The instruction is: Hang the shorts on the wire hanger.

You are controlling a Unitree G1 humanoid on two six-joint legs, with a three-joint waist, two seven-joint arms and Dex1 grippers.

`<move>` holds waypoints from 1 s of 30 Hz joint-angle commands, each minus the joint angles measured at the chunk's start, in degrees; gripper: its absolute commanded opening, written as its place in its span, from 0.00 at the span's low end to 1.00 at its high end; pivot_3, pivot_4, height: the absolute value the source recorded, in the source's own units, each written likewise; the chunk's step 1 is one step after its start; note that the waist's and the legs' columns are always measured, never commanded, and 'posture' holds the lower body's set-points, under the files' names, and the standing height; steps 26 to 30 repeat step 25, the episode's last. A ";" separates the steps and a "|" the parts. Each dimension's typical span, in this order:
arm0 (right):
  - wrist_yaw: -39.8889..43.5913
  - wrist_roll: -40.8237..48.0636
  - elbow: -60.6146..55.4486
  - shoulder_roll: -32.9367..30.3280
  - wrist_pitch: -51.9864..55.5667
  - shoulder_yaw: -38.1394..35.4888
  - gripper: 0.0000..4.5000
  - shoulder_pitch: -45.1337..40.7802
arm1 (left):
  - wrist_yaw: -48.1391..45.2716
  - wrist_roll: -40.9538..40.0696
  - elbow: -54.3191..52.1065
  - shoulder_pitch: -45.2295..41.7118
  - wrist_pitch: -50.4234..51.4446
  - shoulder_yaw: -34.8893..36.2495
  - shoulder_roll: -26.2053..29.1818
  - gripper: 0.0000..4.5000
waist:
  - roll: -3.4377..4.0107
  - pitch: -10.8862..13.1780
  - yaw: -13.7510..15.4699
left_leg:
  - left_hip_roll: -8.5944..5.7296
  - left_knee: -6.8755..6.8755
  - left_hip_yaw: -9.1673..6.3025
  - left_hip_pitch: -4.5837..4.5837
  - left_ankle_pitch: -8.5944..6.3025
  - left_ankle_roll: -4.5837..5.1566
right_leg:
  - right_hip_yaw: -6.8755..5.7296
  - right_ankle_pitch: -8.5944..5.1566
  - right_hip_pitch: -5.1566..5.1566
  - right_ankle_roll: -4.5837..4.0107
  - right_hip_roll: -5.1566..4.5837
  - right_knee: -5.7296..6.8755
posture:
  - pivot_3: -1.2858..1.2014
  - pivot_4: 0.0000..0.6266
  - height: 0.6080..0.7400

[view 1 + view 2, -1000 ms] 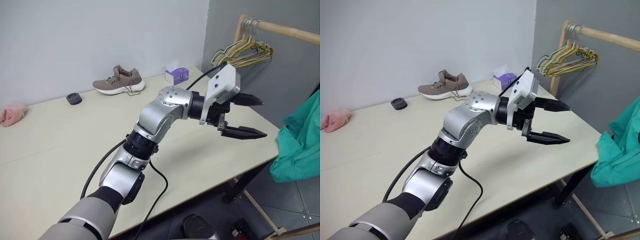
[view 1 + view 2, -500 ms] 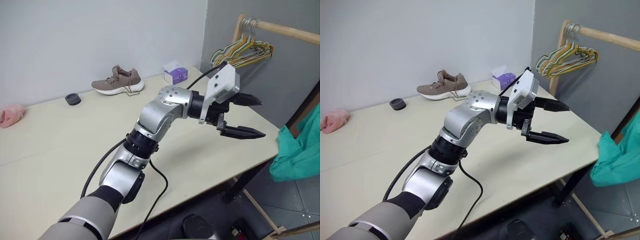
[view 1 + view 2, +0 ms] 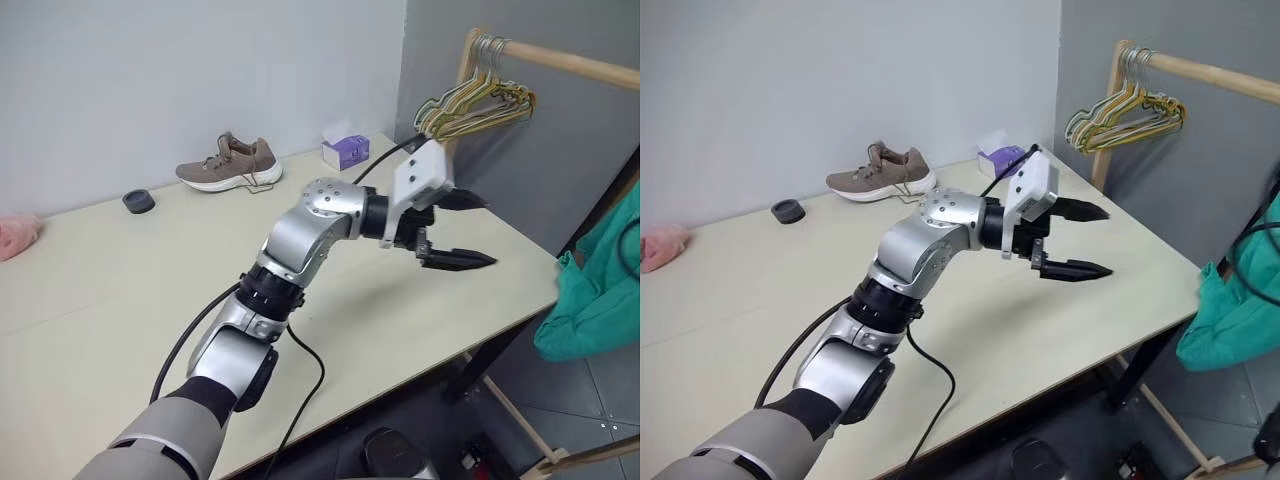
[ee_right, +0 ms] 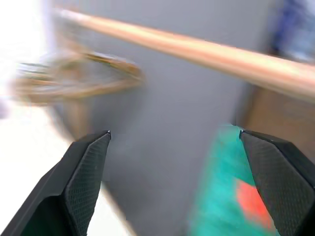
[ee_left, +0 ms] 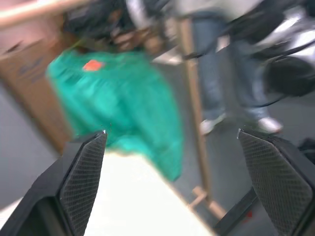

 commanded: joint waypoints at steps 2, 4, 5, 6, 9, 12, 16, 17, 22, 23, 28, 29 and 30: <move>3.68 1.49 -5.92 9.84 -11.91 12.15 0.99 1.80 | 17.12 6.75 -2.90 6.18 0.64 8.28 4.01 1.00 | 0.13 -0.12 0.65 | -0.01 0.12 -0.09 0.01 0.00 0.00 | -0.04 0.02 -0.09 0.01 -0.04 0.07 | 0.38 0.00 1.00; 5.64 -0.82 -4.85 13.36 -17.54 18.35 0.99 3.34 | 25.87 10.83 -4.03 10.51 0.31 11.41 5.92 1.00 | -0.01 -0.12 1.25 | 0.06 0.13 -0.20 0.02 0.00 0.01 | -0.08 0.05 -0.10 0.00 -0.18 0.12 | 0.39 0.00 1.00; 7.16 -1.77 -3.73 15.03 -20.33 21.67 0.99 4.31 | 29.88 11.18 -5.70 13.36 1.70 14.56 6.27 1.00 | -0.01 -0.12 1.86 | 0.06 0.15 -0.24 -0.01 0.00 0.01 | -0.09 0.07 -0.17 -0.01 -0.18 0.17 | 0.40 0.00 1.00; 8.55 -2.91 -1.83 16.54 -23.29 24.90 0.99 5.21 | 33.17 11.76 -7.82 16.64 3.74 17.33 7.08 1.00 | -0.10 -0.10 2.72 | 0.03 0.12 -0.24 -0.04 0.01 0.01 | -0.09 0.09 -0.26 -0.02 -0.20 0.21 | 0.40 0.00 1.00; 10.78 -5.88 5.18 20.09 -31.09 30.59 0.99 6.42 | 40.42 13.54 -14.03 24.71 7.22 23.12 8.13 1.00 | -0.43 -0.19 5.21 | -0.06 0.17 -0.25 -0.14 0.00 0.00 | -0.11 0.23 -0.58 -0.26 -0.36 0.64 | 0.44 0.00 1.00; 10.92 -7.17 14.17 24.65 -36.59 32.83 0.99 5.35 | 44.94 18.09 -18.28 32.99 6.85 24.28 10.57 1.00 | -0.73 -0.28 9.11 | -0.09 0.17 -0.31 -0.27 0.01 -0.02 | -0.14 0.25 -0.82 -0.31 -0.39 0.80 | 0.46 0.00 1.00; 9.41 -8.74 24.30 29.81 -41.71 33.14 0.99 2.85 | 48.76 15.93 -20.72 38.21 7.27 28.88 7.99 1.00 | -0.83 -0.30 14.81 | -0.11 0.19 -0.36 -0.26 -0.01 -0.07 | -0.23 0.30 -0.88 -0.40 -0.42 0.86 | 0.49 0.00 1.00; 9.19 -9.16 25.93 30.56 -42.80 33.10 0.99 2.41 | 49.35 15.52 -20.77 38.58 7.50 29.66 7.40 1.00 | -0.84 -0.29 16.39 | -0.12 0.21 -0.38 -0.25 0.00 -0.08 | -0.27 0.34 -0.95 -0.46 -0.43 0.86 | 0.49 0.00 1.00; 9.44 -10.64 29.48 32.57 -45.95 33.34 0.99 2.14 | 48.88 13.53 -20.36 38.78 5.88 30.79 6.89 1.00 | -0.95 -0.35 20.66 | -0.14 0.24 -0.49 -0.11 0.03 -0.12 | -0.41 0.42 -0.97 -0.61 -0.42 0.88 | 0.51 0.00 1.00; 9.49 -10.72 29.59 32.74 -46.04 33.30 0.99 2.21 | 48.74 13.10 -20.34 38.67 5.81 30.87 6.93 1.00 | -0.95 -0.35 21.04 | -0.14 0.24 -0.49 -0.11 0.03 -0.13 | -0.41 0.42 -0.97 -0.61 -0.41 0.88 | 0.51 0.00 1.00; 9.39 -10.69 29.92 33.10 -45.69 32.92 0.99 2.16 | 47.97 12.52 -20.10 38.43 4.98 30.57 7.45 1.00 | -0.95 -0.36 21.25 | -0.14 0.24 -0.48 -0.11 0.04 -0.14 | -0.40 0.42 -0.98 -0.62 -0.41 0.89 | 0.51 0.00 1.00; 9.39 -10.69 29.92 33.10 -45.69 32.92 0.99 2.16 | 47.97 12.52 -20.10 38.43 4.98 30.57 7.45 1.00 | -0.95 -0.36 21.25 | -0.14 0.24 -0.48 -0.11 0.04 -0.14 | -0.40 0.42 -0.98 -0.62 -0.41 0.89 | 0.51 0.00 1.00; 9.39 -10.69 29.92 33.10 -45.69 32.92 0.99 2.16 | 47.97 12.52 -20.10 38.43 4.98 30.57 7.45 1.00 | -0.95 -0.36 21.25 | -0.14 0.24 -0.48 -0.11 0.04 -0.14 | -0.40 0.42 -0.98 -0.62 -0.41 0.89 | 0.51 0.00 1.00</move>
